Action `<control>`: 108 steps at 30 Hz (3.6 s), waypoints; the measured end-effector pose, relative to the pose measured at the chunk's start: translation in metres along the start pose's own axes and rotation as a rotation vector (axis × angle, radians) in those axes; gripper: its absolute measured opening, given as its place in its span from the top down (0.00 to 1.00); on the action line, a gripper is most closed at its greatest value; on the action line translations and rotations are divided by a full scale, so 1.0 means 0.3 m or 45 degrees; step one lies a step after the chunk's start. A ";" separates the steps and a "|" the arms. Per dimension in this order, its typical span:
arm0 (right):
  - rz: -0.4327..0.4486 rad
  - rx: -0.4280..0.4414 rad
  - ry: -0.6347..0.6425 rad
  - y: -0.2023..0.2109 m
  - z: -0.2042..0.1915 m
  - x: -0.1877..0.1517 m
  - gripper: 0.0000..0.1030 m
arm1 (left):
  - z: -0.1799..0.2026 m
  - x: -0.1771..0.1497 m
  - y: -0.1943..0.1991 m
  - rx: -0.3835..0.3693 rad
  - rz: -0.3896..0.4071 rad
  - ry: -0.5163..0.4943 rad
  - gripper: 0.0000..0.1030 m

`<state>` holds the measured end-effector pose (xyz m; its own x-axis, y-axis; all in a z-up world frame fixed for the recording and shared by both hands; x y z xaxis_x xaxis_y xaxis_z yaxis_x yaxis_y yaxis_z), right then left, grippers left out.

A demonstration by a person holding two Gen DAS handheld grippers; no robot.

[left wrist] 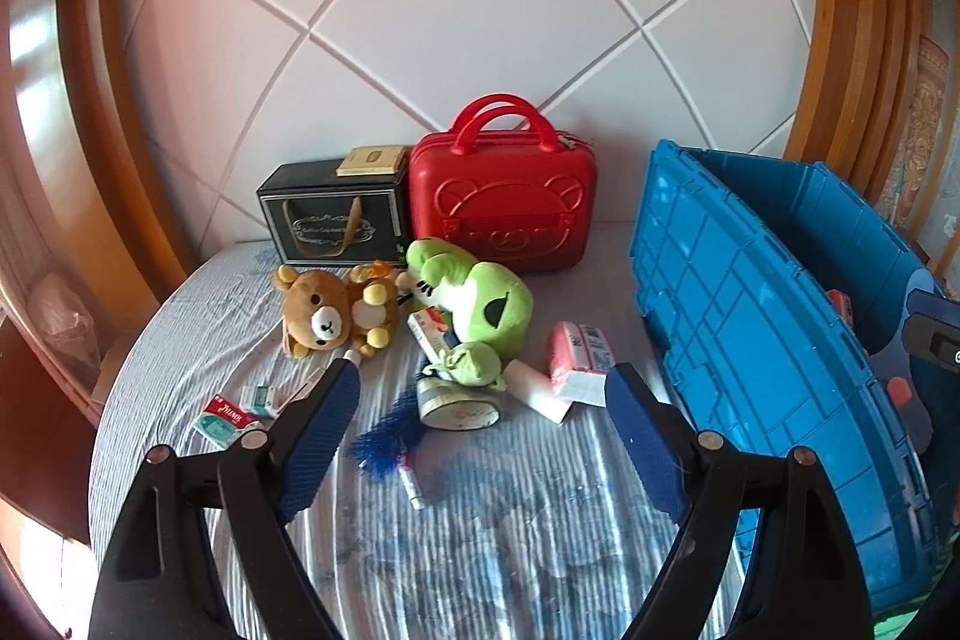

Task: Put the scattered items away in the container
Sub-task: 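Move both open tools back toward the Tylenol box on the bed, then grasp the Tylenol Cold box with the left tool while the right tool grasps the pink ointment tube, then lift and carry the Tylenol box and ointment tube in both tools over the crate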

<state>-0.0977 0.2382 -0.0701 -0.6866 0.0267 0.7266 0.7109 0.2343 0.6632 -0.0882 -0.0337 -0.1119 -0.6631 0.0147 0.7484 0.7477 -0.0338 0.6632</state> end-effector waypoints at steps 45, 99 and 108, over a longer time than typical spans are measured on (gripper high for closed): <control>-0.556 -0.071 0.115 -0.976 -0.592 -0.544 0.05 | -1.166 -0.476 -1.055 0.359 -0.526 0.566 0.15; -0.585 -0.030 0.231 -1.055 -0.687 -0.575 0.85 | -1.069 -0.540 -0.647 0.325 -0.412 0.333 0.20; -0.545 -0.022 0.224 -0.894 -0.673 -0.563 0.85 | -0.975 -0.482 -0.461 0.313 -0.344 0.299 0.20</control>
<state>-0.1416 -0.0252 -0.3345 -0.8836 -0.2344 0.4053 0.3726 0.1720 0.9119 -0.1060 -0.3236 -0.3151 -0.8049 -0.2382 0.5435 0.5134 0.1797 0.8391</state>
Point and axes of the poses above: each gripper's, at about its wrist camera, not at the fingertips, and y roughly against the way its jaws point, z to its right, x to its top, the point moved 5 cm from there along -y, roughly the way its jaws point
